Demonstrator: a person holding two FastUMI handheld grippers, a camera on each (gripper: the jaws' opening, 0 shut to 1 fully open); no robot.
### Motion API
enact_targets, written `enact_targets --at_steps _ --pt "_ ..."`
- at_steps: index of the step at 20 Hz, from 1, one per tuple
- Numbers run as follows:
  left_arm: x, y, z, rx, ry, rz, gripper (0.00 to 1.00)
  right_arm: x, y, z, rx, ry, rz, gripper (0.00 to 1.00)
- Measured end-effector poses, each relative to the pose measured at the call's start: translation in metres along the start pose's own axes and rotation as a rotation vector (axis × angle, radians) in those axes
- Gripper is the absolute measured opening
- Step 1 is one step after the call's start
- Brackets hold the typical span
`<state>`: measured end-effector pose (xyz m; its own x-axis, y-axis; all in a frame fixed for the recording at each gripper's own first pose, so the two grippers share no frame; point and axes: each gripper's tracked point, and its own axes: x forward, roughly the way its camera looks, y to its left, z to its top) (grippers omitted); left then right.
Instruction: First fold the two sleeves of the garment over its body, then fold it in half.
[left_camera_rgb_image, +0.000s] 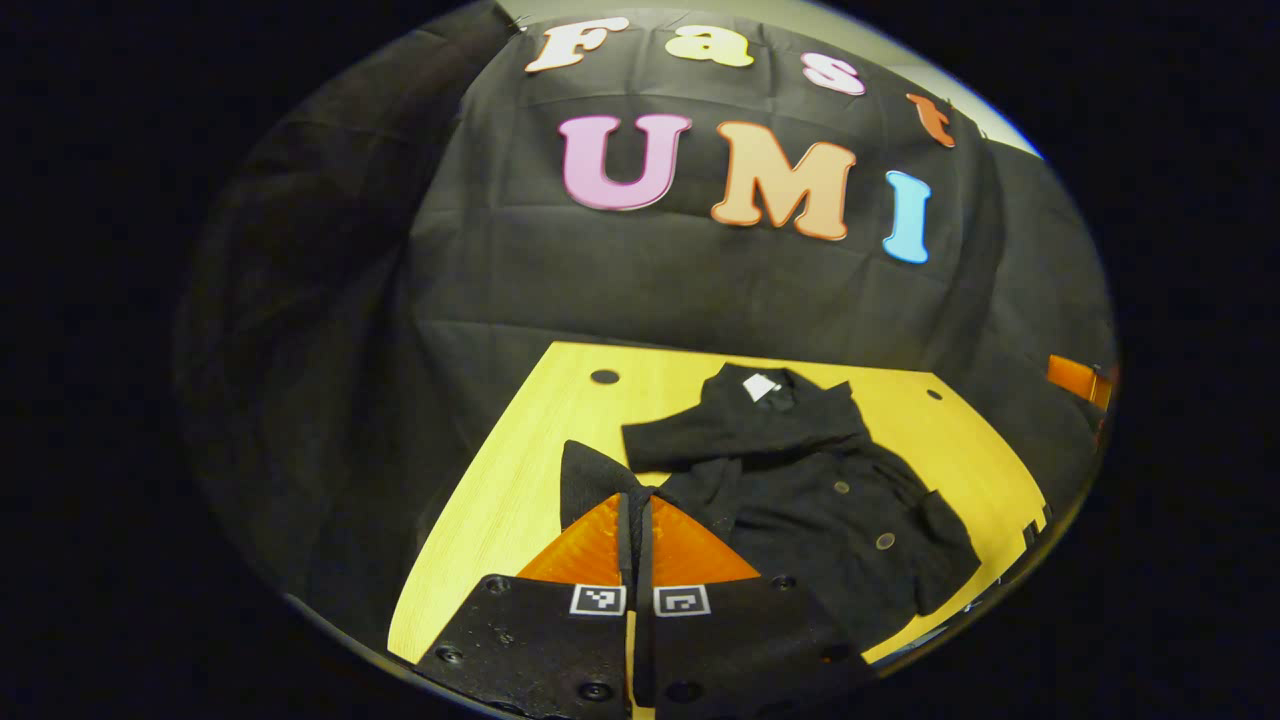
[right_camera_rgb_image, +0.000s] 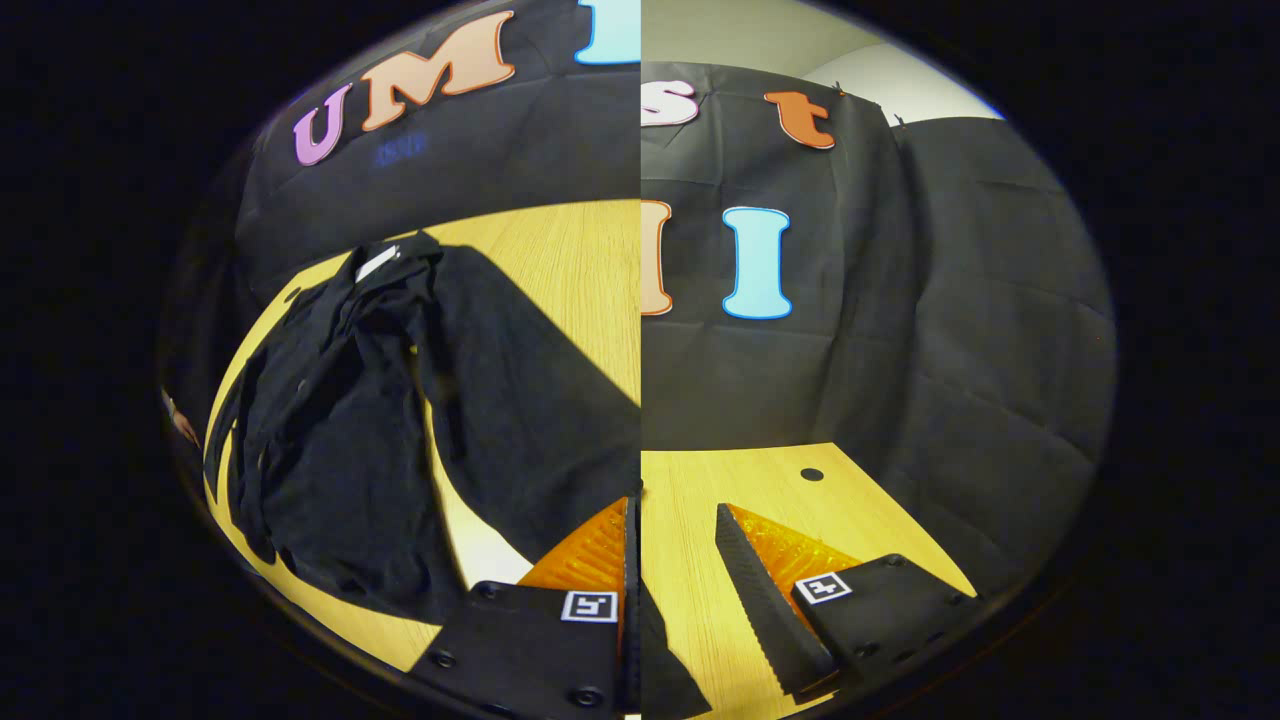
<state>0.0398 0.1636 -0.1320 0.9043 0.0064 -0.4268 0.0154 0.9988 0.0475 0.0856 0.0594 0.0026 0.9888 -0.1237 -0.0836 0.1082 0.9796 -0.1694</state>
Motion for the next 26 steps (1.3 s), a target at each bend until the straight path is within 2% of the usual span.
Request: enact_targets --at_steps 6,13,20,26 --pt "0.041 -0.058 0.054 0.120 -0.083 -0.089 0.00 0.005 -0.012 -0.001 -0.024 0.017 0.027 0.50" --pt "0.100 -0.149 0.093 0.125 -0.114 -0.206 0.00 0.032 -0.043 -0.002 -0.013 0.047 0.047 0.50" --pt "0.162 -0.232 0.091 0.186 -0.103 -0.316 0.00 0.057 -0.071 -0.011 0.026 0.084 0.044 0.50" --pt "0.216 -0.271 0.057 0.248 -0.028 -0.342 0.00 0.074 -0.088 -0.022 0.010 0.128 0.044 0.50"
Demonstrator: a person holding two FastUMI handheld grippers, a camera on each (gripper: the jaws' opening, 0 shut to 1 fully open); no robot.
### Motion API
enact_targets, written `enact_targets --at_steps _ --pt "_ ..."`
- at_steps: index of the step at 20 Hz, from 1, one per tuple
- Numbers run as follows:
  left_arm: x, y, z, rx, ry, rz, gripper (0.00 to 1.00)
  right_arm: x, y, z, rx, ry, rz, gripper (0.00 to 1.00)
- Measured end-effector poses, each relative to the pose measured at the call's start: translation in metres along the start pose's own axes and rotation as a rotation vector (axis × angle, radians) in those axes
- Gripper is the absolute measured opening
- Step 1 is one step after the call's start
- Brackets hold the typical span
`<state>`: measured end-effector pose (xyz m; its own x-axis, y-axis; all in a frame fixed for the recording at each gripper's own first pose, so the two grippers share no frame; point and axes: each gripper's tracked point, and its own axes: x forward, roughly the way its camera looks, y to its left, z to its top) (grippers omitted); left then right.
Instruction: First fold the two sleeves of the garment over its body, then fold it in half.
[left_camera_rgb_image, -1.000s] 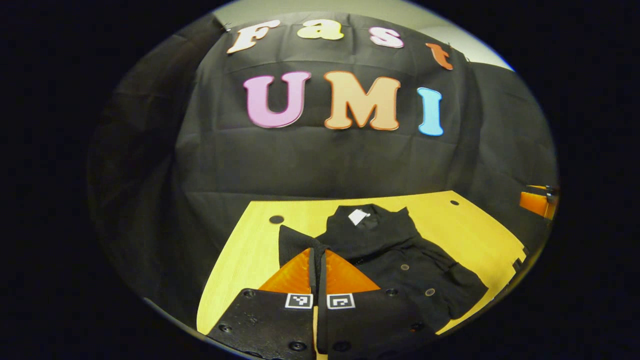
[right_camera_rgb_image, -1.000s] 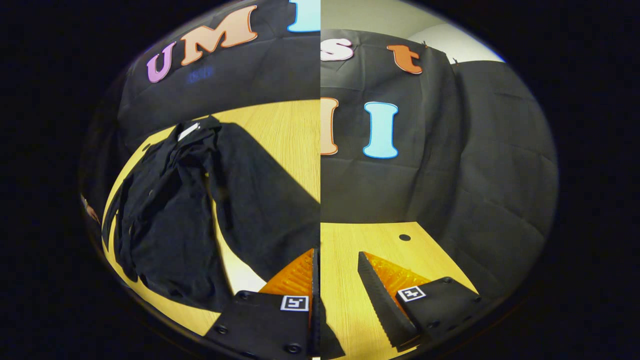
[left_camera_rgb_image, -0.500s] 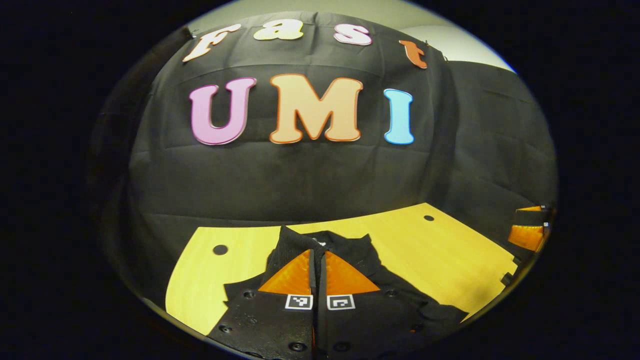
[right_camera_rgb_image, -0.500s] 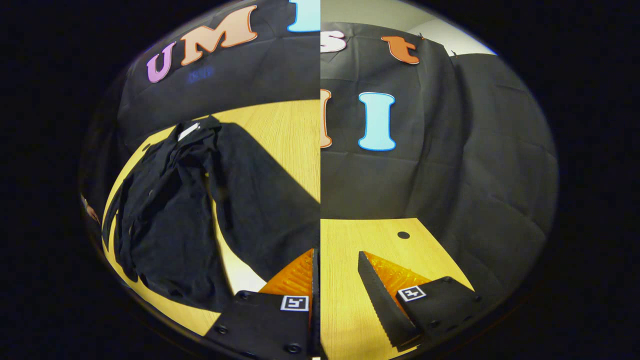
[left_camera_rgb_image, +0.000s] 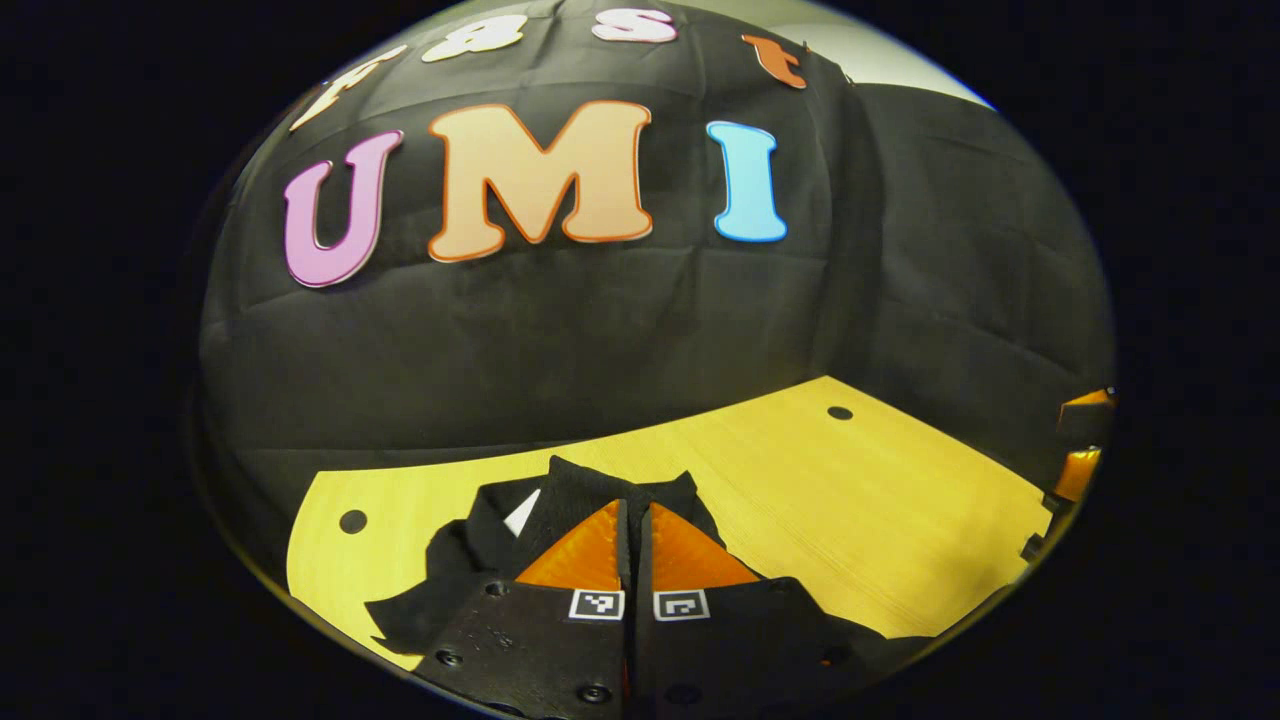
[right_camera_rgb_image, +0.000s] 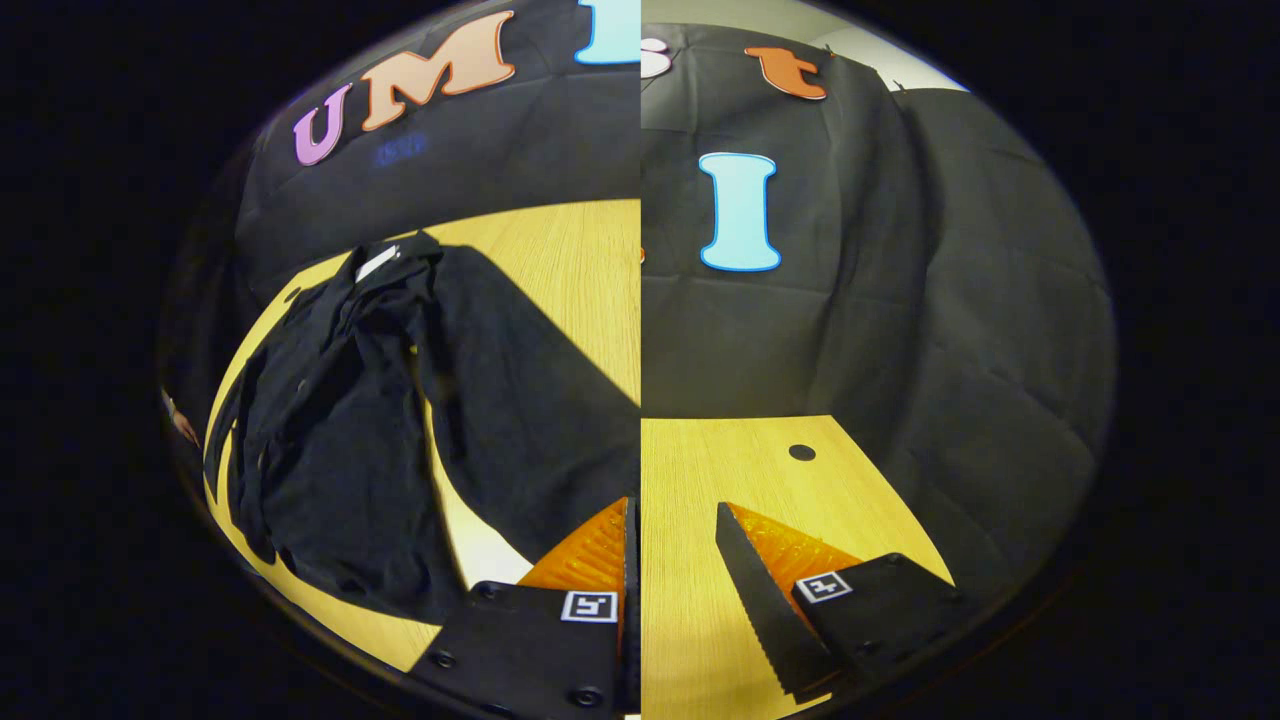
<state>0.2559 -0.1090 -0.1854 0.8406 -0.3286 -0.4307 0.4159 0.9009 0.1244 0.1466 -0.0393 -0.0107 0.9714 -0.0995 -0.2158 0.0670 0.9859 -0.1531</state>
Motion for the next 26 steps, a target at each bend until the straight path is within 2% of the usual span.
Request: enact_targets --at_steps 5,10,15,20,25,26 --pt "0.036 -0.026 -0.048 0.012 0.130 -0.067 0.00 0.009 -0.022 -0.005 0.024 0.019 -0.015 0.50" --pt "0.058 -0.037 -0.083 0.041 0.214 -0.076 0.00 0.015 -0.045 -0.010 0.051 0.032 -0.040 0.50" --pt "0.072 -0.041 -0.100 0.070 0.260 -0.078 0.00 0.022 -0.060 -0.016 0.062 0.043 -0.054 0.50" --pt "0.078 -0.052 -0.110 0.047 0.267 -0.090 0.00 0.027 -0.061 -0.021 0.051 0.057 -0.044 0.50" --pt "0.074 -0.065 -0.102 0.022 0.242 -0.132 0.15 0.027 -0.057 -0.024 0.045 0.060 -0.027 0.50" --pt "0.071 -0.067 -0.099 0.013 0.231 -0.138 0.36 0.027 -0.055 -0.025 0.045 0.059 -0.022 0.50"
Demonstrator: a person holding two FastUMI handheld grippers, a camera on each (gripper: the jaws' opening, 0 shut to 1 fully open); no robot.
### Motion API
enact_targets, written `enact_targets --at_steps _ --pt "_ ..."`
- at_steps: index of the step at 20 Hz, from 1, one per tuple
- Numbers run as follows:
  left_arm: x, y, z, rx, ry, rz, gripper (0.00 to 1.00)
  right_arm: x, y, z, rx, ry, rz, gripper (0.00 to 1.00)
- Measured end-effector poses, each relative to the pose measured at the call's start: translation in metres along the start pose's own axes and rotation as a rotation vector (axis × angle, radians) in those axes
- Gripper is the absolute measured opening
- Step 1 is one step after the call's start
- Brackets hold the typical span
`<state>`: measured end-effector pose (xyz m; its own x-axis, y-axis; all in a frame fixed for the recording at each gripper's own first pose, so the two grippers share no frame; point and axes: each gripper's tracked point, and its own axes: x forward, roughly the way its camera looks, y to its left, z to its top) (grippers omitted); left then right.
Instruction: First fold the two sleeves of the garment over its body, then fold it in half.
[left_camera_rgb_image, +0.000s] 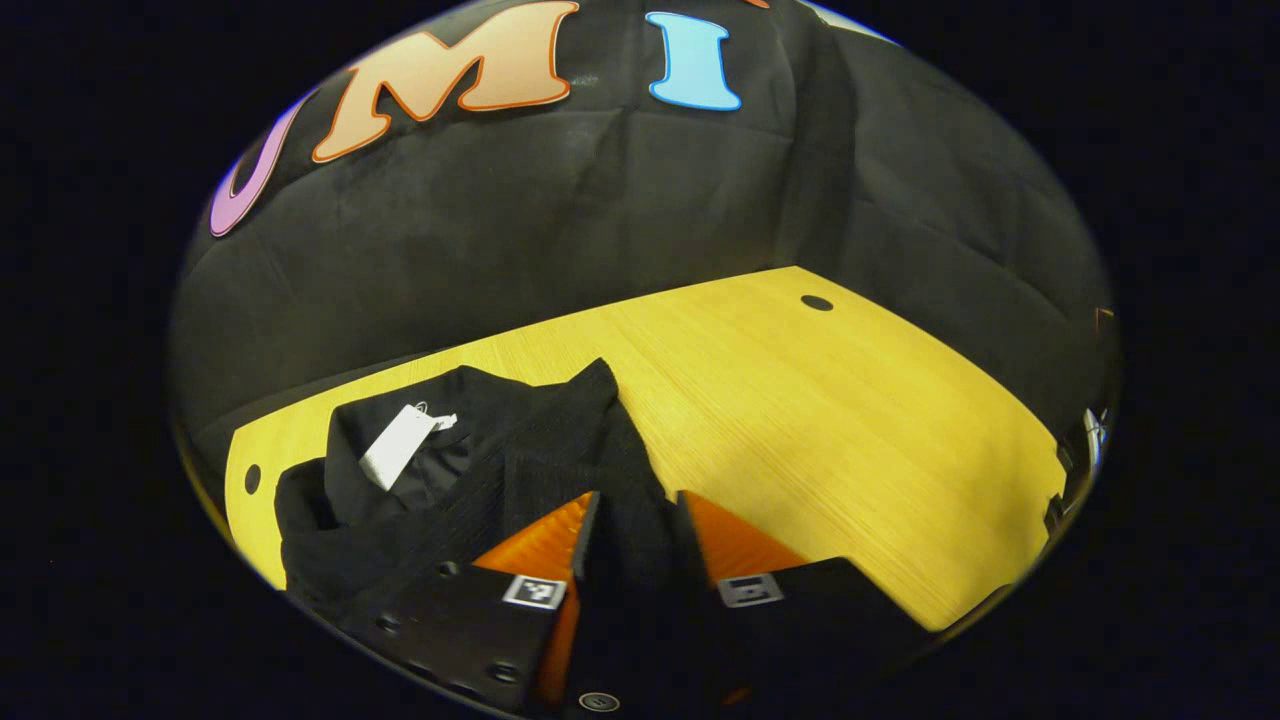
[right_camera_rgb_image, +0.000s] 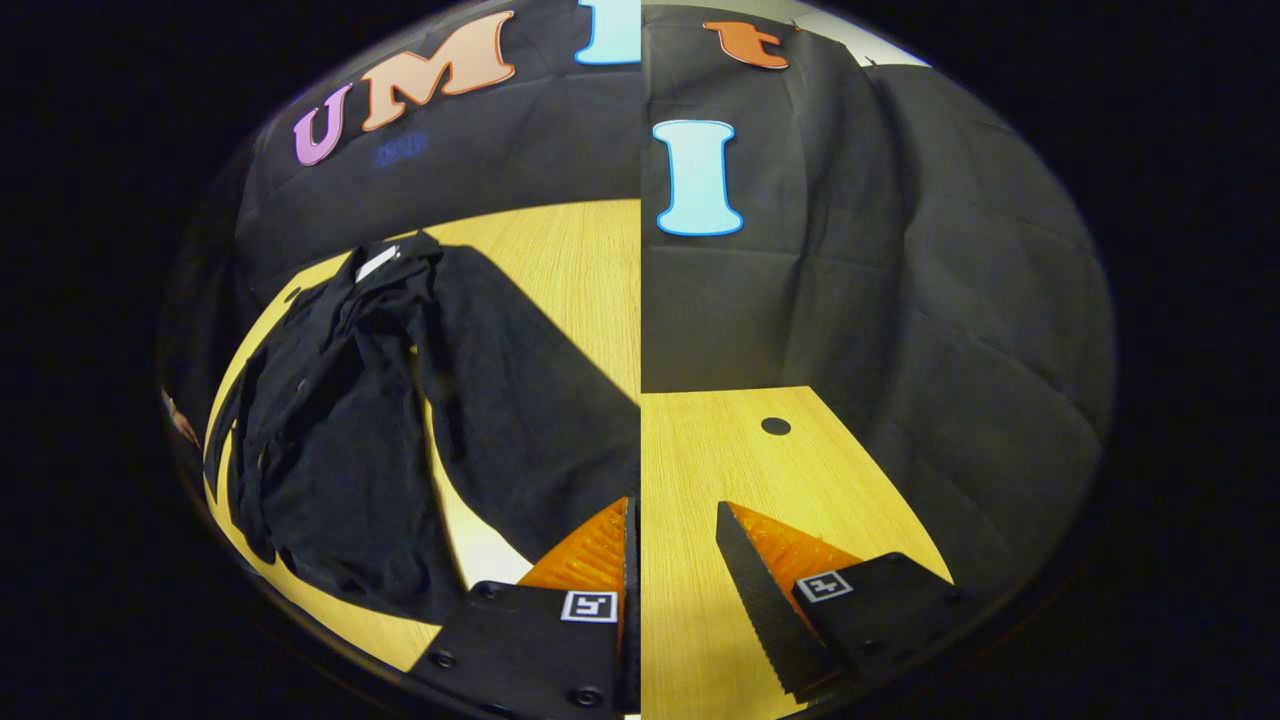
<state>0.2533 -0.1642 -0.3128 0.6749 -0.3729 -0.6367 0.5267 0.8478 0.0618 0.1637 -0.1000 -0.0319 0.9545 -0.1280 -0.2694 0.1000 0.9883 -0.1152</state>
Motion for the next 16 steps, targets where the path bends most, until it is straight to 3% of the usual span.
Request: enact_targets --at_steps 3,11,16 --pt "-0.012 0.015 0.011 0.021 -0.052 0.081 1.00 -0.002 0.002 -0.004 -0.008 0.004 0.008 0.50" --pt "-0.072 0.032 0.051 0.054 -0.184 0.156 0.96 -0.016 0.014 -0.009 -0.026 -0.002 0.033 0.49" --pt "-0.135 0.060 0.061 0.031 -0.267 0.252 0.96 -0.029 0.033 -0.015 -0.047 -0.014 0.067 0.50"
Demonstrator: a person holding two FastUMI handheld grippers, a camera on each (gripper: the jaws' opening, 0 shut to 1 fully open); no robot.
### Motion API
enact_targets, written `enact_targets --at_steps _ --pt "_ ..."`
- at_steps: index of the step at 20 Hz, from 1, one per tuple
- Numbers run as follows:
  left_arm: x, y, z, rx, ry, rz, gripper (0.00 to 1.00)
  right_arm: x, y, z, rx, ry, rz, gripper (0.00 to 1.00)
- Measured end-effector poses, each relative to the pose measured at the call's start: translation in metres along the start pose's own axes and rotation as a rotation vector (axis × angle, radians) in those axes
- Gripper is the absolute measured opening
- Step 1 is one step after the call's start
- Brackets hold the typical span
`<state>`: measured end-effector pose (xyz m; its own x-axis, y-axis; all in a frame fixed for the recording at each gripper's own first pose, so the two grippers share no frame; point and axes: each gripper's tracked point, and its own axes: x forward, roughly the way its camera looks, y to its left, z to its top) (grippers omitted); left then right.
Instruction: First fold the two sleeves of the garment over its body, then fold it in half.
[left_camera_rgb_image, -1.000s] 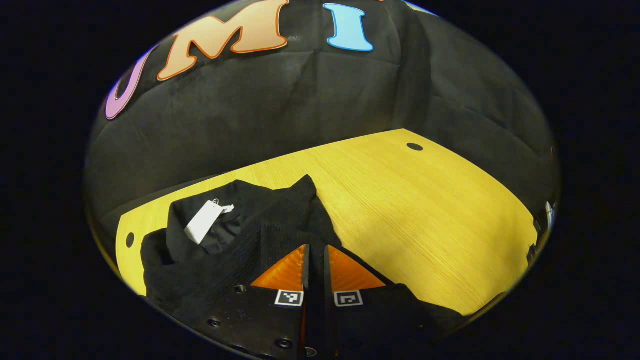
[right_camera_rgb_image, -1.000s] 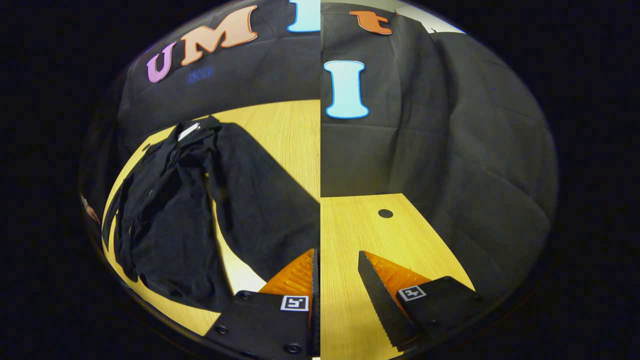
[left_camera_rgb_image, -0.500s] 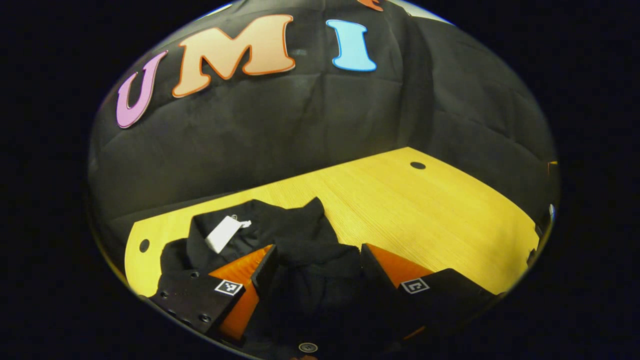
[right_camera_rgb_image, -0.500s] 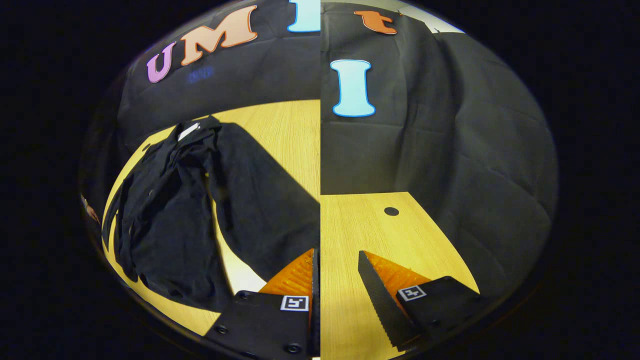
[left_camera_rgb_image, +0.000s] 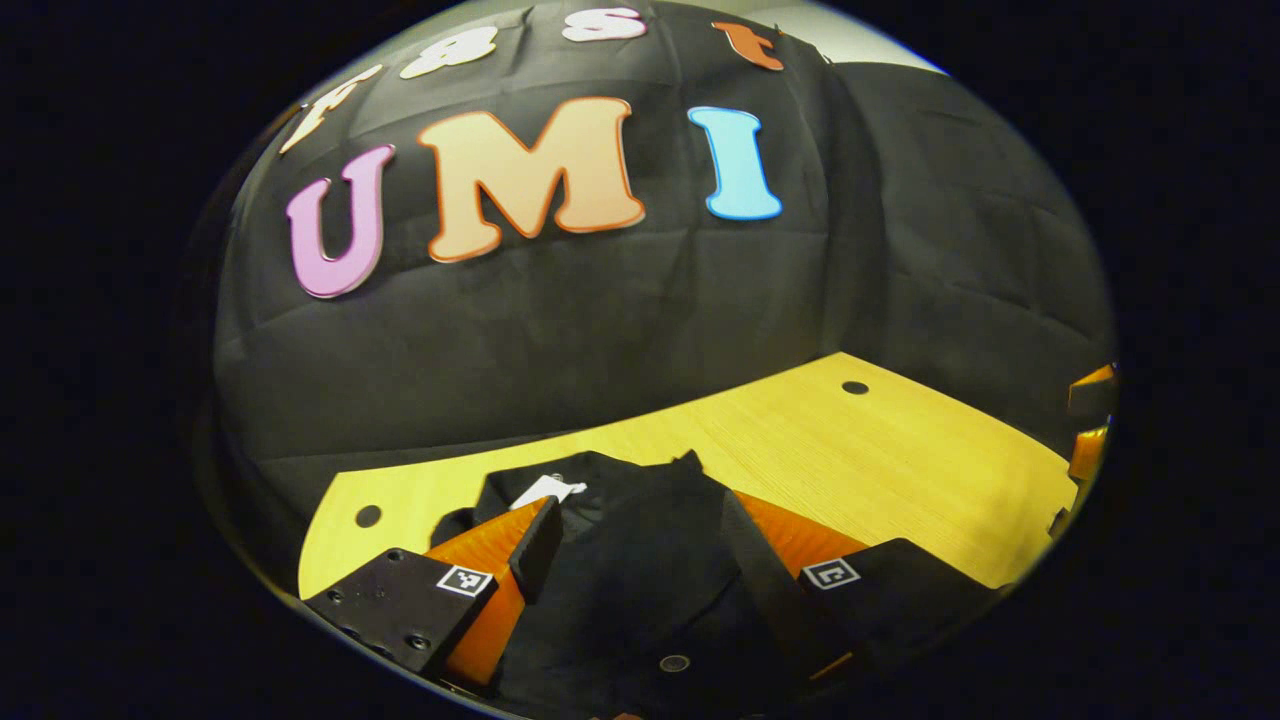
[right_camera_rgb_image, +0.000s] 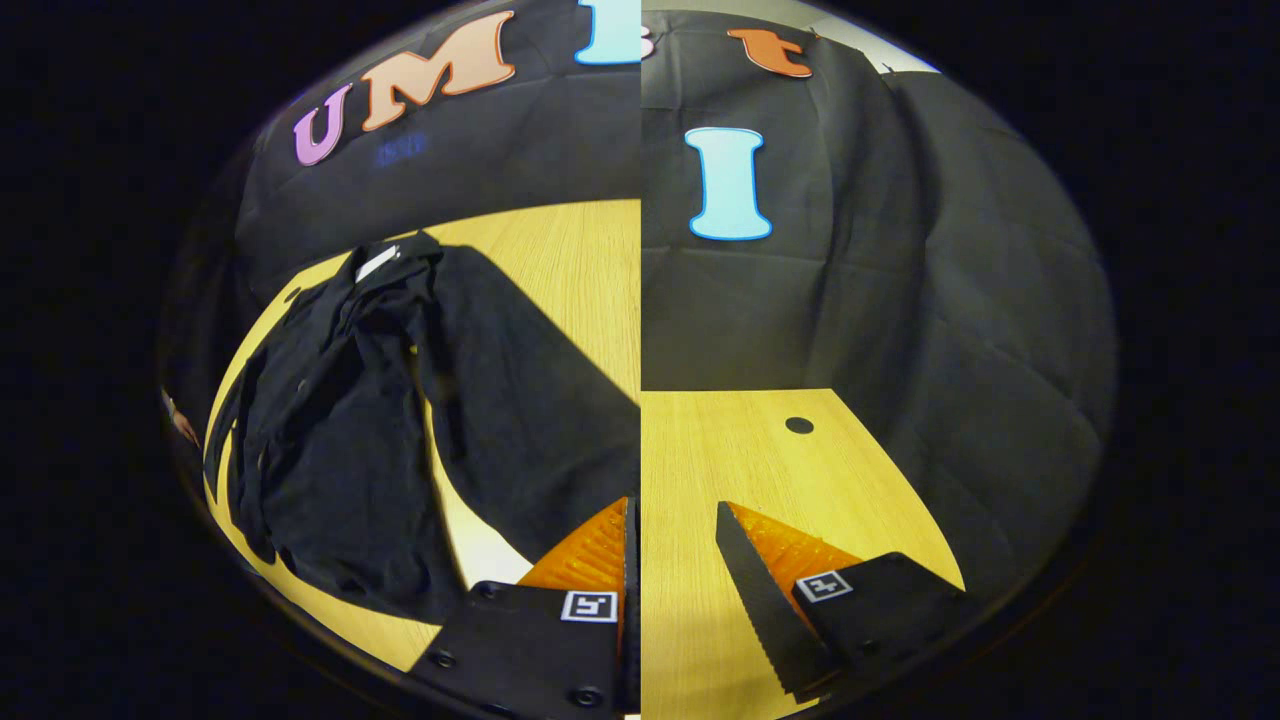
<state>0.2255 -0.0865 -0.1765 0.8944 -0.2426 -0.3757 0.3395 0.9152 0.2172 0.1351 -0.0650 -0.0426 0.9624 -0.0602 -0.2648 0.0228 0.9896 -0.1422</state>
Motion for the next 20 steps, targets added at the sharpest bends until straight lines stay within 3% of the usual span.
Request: enact_targets --at_steps 5,7,10,11,16,20 --pt "-0.062 0.048 0.004 -0.015 -0.072 0.118 1.00 -0.010 0.025 -0.024 -0.041 0.012 0.047 0.50" --pt "-0.091 0.068 -0.007 -0.013 -0.079 0.168 0.96 -0.012 0.036 -0.043 -0.060 0.039 0.066 0.50" --pt "-0.133 0.090 -0.026 -0.025 -0.078 0.233 1.00 -0.014 0.053 -0.065 -0.077 0.059 0.088 0.50" --pt "-0.148 0.096 -0.033 -0.048 -0.087 0.253 0.96 -0.015 0.059 -0.075 -0.079 0.066 0.095 0.50" --pt "-0.204 0.106 -0.084 -0.098 -0.026 0.299 0.95 -0.018 0.074 -0.113 -0.085 0.105 0.100 0.50" --pt "-0.240 0.095 -0.133 -0.105 0.083 0.282 0.95 -0.024 0.079 -0.143 -0.095 0.159 0.086 0.50"
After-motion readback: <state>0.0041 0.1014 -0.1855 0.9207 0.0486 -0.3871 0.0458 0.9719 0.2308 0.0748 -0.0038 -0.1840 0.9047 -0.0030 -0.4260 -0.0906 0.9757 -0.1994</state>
